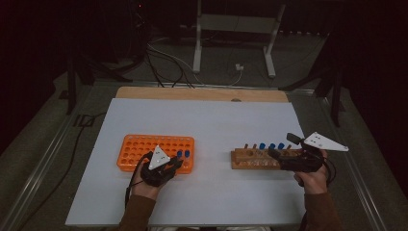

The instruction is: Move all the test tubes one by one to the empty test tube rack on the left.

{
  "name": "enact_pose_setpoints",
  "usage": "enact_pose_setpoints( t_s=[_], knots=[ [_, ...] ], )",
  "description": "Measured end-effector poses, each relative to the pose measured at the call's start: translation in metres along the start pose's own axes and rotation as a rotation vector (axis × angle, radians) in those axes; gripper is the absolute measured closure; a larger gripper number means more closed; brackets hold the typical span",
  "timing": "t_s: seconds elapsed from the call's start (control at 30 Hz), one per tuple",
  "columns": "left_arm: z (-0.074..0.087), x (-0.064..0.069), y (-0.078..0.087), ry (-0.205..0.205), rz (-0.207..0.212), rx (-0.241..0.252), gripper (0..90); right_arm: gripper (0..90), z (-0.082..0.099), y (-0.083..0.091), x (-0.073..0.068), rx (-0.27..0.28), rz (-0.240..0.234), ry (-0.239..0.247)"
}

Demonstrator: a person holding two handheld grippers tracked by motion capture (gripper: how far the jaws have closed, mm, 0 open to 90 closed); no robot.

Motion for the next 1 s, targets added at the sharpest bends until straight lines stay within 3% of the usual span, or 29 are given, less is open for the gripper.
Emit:
enact_pose_setpoints(
  t_s=[0.1,0.2,0.5,0.8,1.0],
  knots=[
    [0.001,-0.001,0.001,0.014,0.005,0.002,77.1,2.5,0.000,0.001,0.000,0.003,0.001,0.002],
    [0.001,-0.003,0.003,0.032,0.004,0.013,70.8,2.5,0.000,0.002,0.002,0.008,0.003,-0.002],
    [-0.006,-0.017,0.026,0.107,0.010,0.138,53.6,2.5,0.002,0.005,0.008,0.011,0.032,-0.008],
    [-0.006,-0.030,0.042,0.162,0.008,0.195,44.8,2.5,0.007,0.004,0.015,-0.009,0.064,0.000],
    [-0.004,-0.037,0.049,0.196,-0.036,0.212,27.8,5.3,0.012,0.002,0.020,-0.021,0.067,-0.012]
  ],
)
Point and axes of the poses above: each handheld gripper's, and its own axes: y roughly backward along the jaws, z roughly out of its underside, x roughly to its right, the point moved 5 cm from there along -y, roughly forward along the jaws, and after that the axes turned 7 degrees about -x, right-handed, at the moved point
